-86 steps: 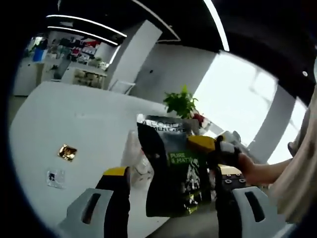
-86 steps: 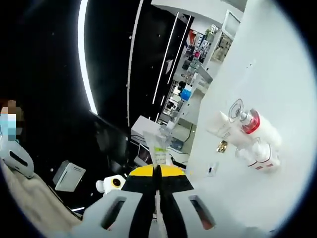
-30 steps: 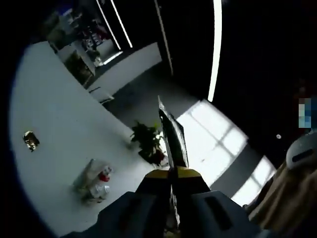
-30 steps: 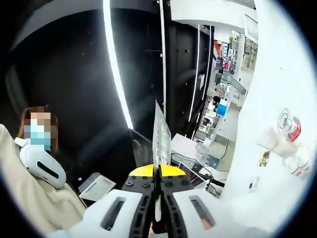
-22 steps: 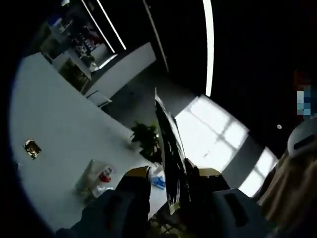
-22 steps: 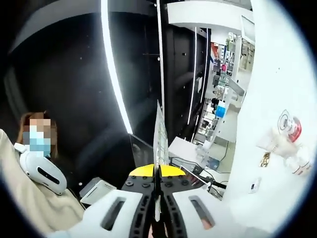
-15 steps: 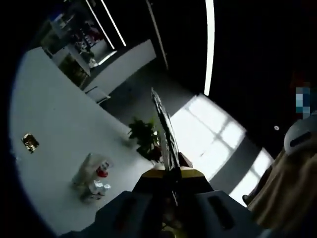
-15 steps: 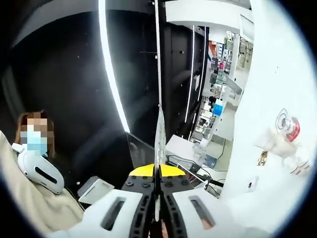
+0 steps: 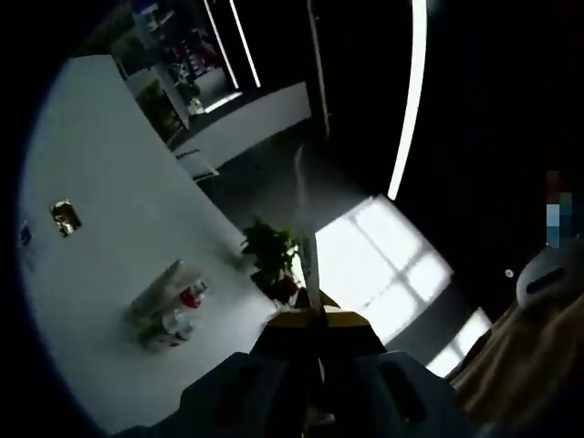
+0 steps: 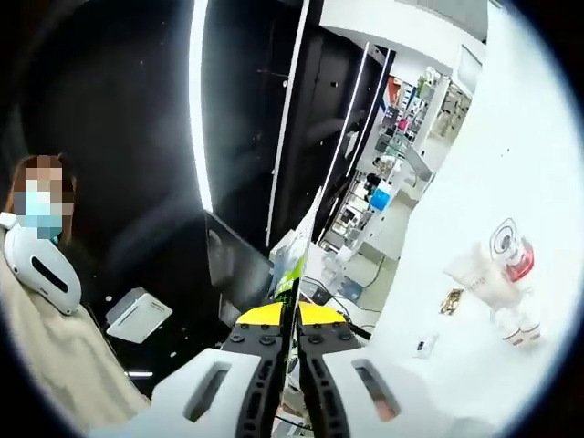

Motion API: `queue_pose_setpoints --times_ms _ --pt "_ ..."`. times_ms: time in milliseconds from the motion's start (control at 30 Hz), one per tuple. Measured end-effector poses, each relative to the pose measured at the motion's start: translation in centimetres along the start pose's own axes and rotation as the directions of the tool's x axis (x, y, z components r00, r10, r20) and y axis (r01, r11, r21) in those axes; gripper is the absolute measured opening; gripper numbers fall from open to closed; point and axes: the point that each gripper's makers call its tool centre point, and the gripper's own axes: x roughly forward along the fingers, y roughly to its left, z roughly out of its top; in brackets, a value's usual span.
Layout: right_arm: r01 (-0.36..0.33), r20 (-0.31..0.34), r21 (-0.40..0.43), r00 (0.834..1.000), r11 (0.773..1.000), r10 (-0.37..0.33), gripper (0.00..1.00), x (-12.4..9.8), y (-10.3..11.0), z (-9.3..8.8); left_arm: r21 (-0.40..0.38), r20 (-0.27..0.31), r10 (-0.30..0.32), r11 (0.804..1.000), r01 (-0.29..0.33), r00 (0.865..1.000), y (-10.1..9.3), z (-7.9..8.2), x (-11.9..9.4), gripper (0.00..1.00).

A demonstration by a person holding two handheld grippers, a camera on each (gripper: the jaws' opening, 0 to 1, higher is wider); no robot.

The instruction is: Arrange the skincare products in the storage area until every visible bottle or jar stands upright without overlapping.

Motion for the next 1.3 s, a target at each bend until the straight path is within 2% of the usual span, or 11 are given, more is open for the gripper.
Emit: queue_pose_setpoints --times_ms 67,167,400,567,700,833,1033,1200,1300 --pt "-0.021 0.004 0.011 1.0 1.0 0.021 0.19 0.1 0.3 0.0 -0.014 0.007 0.004 1.0 -0.004 1.0 0.2 0.1 -0.1 0.0" --pt "-0.013 0.009 -0.009 1.0 1.0 0.013 0.39 0.2 0.3 0.0 -0.025 0.008 0.017 1.0 -0.016 1.0 0.7 0.1 -0.3 0.0" --pt "-0.011 -0.034 -0.071 0.999 0.997 0.008 0.63 0.3 0.2 -0.4 -0.075 0.034 0.05 0.996 -0.047 0.998 2.5 0.3 -0.9 0.0" --pt "0.047 -0.054 -0.139 0.997 0.989 -0.056 0.8 0.0 -1.0 -0.7 -0.113 0.039 0.08 0.991 -0.075 0.996 3.9 0.1 -1.4 0.0" --pt "0.1 -0.037 -0.178 0.993 0.979 -0.109 0.99 -0.4 -2.2 -0.6 -0.133 0.034 0.105 0.986 -0.1 0.994 4.9 0.0 -1.7 0.0" --pt "0.131 -0.045 -0.204 0.989 0.97 -0.143 1.0 -1.0 -2.9 -0.6 -0.142 0.021 0.129 0.982 -0.125 0.991 5.9 -0.2 -1.9 0.0" --pt "0.184 -0.077 -0.282 0.974 0.942 -0.213 1.0 -2.3 -4.3 -1.0 -0.136 -0.026 0.174 0.975 -0.176 0.984 7.6 -1.1 -1.8 0.0" --pt "0.235 -0.104 -0.356 0.952 0.904 -0.289 1.0 -3.7 -5.5 -1.6 -0.144 -0.056 0.205 0.967 -0.211 0.977 9.2 -1.8 -1.7 0.0" --pt "0.267 -0.145 -0.421 0.924 0.867 -0.355 1.0 -4.9 -6.8 -2.5 -0.147 -0.074 0.226 0.961 -0.235 0.971 10.1 -2.3 -1.7 0.0"
